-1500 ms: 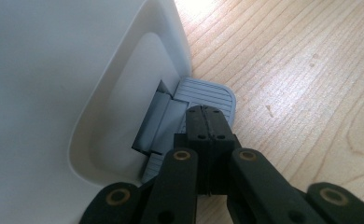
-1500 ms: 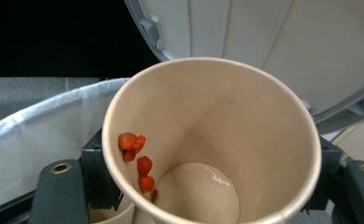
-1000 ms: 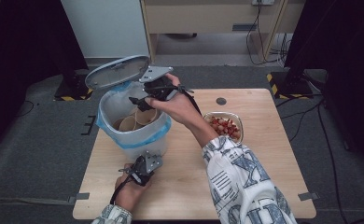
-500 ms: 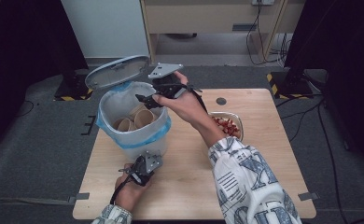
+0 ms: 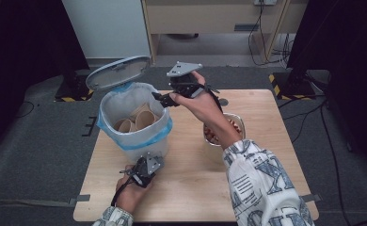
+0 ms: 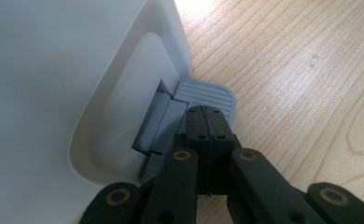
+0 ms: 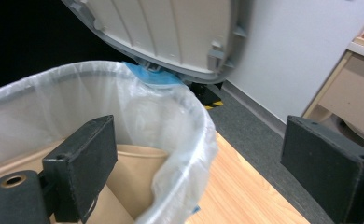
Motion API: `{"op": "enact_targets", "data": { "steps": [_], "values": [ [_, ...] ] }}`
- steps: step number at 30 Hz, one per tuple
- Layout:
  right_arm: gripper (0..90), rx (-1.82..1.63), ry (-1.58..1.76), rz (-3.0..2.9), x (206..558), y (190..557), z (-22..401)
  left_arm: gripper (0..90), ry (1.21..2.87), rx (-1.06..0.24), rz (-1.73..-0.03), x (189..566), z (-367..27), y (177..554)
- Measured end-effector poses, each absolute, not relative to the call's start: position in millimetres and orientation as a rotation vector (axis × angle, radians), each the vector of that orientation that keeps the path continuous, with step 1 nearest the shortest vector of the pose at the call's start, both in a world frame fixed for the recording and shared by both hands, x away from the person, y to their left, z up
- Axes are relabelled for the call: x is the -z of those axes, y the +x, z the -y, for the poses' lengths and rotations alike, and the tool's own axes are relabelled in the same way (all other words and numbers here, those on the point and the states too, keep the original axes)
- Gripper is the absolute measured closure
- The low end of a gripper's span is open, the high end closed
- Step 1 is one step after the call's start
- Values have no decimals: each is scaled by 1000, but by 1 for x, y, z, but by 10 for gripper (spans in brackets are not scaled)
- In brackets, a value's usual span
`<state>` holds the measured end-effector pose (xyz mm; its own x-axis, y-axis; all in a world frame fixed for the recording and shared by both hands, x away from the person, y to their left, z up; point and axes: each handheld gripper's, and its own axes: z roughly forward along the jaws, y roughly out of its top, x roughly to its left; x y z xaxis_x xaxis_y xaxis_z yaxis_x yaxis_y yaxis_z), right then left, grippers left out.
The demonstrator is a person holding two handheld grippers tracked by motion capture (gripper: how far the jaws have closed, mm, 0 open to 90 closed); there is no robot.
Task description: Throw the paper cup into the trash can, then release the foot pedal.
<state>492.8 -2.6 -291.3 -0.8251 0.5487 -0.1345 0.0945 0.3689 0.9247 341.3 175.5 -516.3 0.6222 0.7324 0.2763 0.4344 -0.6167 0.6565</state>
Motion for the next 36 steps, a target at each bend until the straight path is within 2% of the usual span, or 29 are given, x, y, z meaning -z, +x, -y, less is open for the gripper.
{"op": "enact_targets", "data": {
  "steps": [22,23,26,27,28,30,36],
  "values": [
    [108,-1405,682,-2151,303,498,70,897,2298,-727,-917,516,-176,341],
    [108,-1400,689,-2146,304,499,76,879,2297,-735,-920,515,-176,339],
    [108,-1392,711,-2137,306,499,87,734,2278,-730,-941,512,-177,337],
    [108,-1387,722,-2130,307,499,93,734,2268,-725,-946,510,-178,335],
    [107,-1377,745,-2118,309,500,106,648,2267,-697,-955,508,-180,331],
    [106,-1364,769,-2104,311,500,117,585,2245,-699,-946,505,-180,326],
    [105,-1344,819,-2073,315,498,144,503,2195,-653,-966,499,-186,319]
  ]
}}
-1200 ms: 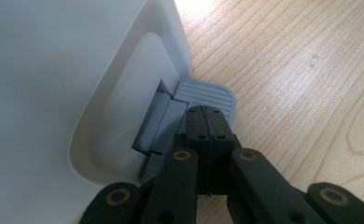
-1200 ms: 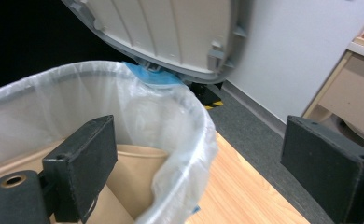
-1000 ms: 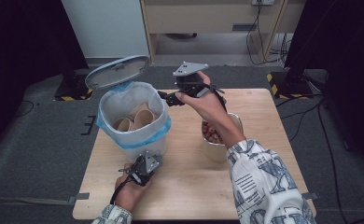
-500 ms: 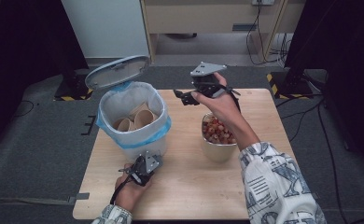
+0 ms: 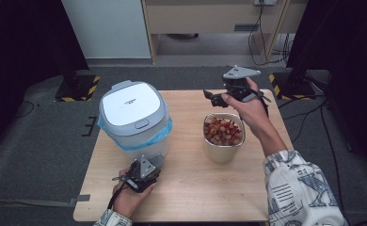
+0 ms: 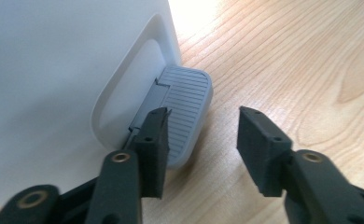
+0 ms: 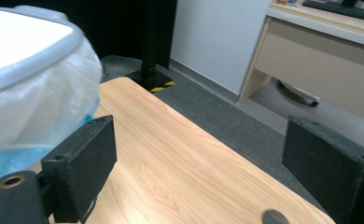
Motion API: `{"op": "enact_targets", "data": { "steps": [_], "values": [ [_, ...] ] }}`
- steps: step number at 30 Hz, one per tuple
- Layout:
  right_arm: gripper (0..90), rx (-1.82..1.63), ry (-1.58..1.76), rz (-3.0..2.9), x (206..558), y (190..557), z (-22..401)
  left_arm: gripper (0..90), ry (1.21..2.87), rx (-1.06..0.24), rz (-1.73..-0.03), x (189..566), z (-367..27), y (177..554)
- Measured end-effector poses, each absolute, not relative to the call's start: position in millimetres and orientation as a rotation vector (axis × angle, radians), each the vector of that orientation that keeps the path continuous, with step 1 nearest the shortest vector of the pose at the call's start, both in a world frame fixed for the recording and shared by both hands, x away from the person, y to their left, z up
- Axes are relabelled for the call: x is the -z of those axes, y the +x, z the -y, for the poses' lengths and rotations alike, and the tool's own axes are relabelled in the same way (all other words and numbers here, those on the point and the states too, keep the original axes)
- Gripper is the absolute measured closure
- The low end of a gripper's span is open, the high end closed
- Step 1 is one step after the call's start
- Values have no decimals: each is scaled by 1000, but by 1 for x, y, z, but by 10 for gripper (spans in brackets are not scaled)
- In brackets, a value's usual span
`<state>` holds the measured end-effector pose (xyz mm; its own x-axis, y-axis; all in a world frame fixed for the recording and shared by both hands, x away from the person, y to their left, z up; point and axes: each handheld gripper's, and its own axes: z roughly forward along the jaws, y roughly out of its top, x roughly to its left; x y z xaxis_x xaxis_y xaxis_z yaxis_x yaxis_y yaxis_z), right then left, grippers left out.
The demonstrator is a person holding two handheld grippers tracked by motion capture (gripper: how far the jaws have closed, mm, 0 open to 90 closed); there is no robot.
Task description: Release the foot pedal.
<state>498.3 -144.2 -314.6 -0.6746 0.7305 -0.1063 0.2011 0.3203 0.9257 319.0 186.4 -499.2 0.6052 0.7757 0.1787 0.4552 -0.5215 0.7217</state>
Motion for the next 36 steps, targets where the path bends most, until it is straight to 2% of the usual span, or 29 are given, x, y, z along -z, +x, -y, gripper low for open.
{"op": "enact_targets", "data": {
  "steps": [1,11,20,27,36],
  "values": [
    [105,-1339,837,-2060,315,498,154,453,2183,-645,-975,498,-188,318],
    [94,-1293,913,-2029,324,493,190,322,2042,-563,-1062,487,-214,303],
    [87,-1268,989,-1998,333,491,212,256,1979,-556,-1139,483,-238,299],
    [79,-1261,1033,-1978,339,489,224,165,1958,-578,-1180,484,-246,301],
    [77,-1237,1105,-1952,350,486,244,120,1930,-596,-1237,487,-256,306]
  ]
}}
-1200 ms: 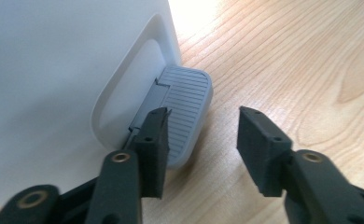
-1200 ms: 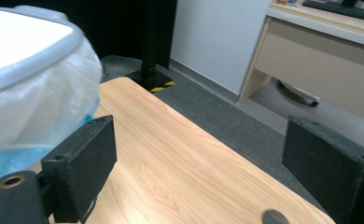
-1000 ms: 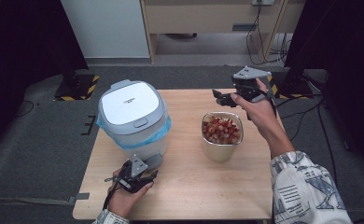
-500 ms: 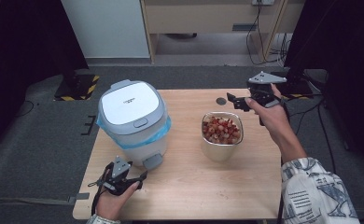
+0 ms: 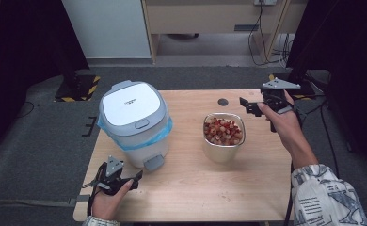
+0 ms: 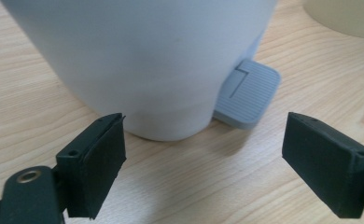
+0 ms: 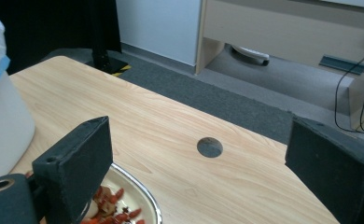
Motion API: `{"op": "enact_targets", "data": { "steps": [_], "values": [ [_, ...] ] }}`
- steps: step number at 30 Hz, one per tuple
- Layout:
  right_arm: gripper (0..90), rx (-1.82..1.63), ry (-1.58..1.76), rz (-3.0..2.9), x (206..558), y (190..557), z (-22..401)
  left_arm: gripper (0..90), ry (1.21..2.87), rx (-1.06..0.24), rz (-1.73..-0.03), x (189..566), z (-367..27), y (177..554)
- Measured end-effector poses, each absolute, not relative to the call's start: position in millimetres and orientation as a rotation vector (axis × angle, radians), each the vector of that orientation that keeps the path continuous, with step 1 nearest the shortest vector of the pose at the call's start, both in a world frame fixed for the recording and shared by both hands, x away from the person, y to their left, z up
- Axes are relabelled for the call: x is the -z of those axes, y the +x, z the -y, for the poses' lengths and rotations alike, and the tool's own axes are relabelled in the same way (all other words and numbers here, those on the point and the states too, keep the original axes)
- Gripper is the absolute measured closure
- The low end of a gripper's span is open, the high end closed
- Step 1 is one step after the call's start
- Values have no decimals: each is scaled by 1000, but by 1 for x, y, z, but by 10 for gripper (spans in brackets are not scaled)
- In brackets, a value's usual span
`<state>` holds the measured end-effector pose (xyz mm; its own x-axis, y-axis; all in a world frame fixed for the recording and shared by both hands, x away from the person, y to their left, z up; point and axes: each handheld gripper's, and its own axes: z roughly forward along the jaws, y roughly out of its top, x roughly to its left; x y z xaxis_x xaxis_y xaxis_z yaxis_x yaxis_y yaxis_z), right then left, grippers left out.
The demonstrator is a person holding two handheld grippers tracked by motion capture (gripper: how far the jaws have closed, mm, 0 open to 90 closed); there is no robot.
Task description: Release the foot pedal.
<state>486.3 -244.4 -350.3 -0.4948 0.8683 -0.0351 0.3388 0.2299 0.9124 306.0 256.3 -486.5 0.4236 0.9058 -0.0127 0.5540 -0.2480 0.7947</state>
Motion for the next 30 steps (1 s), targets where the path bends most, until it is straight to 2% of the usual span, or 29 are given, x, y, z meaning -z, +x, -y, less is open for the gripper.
{"op": "enact_targets", "data": {
  "steps": [19,30],
  "values": [
    [78,-1198,1189,-1922,374,478,277,94,1888,-590,-1322,493,-279,315],
    [78,-1168,1242,-1938,403,467,294,89,1899,-579,-1347,498,-287,319]
  ]
}}
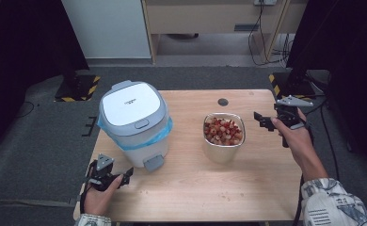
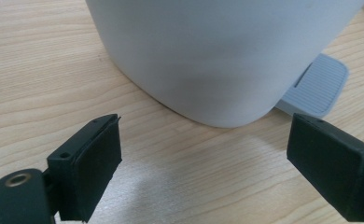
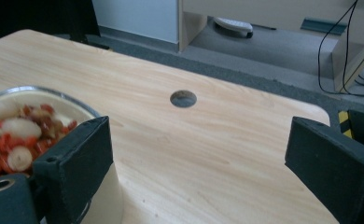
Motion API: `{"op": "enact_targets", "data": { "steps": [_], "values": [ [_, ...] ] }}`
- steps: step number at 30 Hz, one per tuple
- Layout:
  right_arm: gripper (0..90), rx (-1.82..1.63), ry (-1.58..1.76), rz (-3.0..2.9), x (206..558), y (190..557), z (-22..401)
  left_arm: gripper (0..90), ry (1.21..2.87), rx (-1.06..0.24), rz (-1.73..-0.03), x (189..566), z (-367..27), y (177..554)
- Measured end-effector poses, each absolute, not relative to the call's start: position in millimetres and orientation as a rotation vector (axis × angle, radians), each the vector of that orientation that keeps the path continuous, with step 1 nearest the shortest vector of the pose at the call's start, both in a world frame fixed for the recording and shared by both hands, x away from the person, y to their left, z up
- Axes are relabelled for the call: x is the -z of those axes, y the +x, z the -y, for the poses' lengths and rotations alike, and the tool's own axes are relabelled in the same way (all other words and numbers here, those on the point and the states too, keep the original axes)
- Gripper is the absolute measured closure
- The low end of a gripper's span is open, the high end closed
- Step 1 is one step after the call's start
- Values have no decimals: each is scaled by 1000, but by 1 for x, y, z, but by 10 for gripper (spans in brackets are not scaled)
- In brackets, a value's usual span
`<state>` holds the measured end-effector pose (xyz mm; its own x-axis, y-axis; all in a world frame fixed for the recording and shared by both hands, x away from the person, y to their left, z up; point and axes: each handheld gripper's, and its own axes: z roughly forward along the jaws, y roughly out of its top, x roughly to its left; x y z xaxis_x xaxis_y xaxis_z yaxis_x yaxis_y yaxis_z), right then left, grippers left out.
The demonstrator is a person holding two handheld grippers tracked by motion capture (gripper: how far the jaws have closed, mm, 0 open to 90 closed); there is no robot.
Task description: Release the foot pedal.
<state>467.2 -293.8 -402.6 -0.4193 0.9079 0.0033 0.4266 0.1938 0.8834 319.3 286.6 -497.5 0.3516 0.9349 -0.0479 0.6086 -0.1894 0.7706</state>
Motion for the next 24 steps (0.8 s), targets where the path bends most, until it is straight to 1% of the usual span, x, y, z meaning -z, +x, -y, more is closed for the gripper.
{"op": "enact_targets", "data": {
  "steps": [8,15,24],
  "values": [
    [80,-1137,1296,-1967,432,453,306,87,1900,-592,-1376,500,-293,323],
    [80,-1100,1341,-2003,460,442,309,87,1910,-589,-1397,504,-297,327],
    [83,-1075,1410,-2009,482,448,307,84,1954,-576,-1408,512,-298,334]
  ]
}}
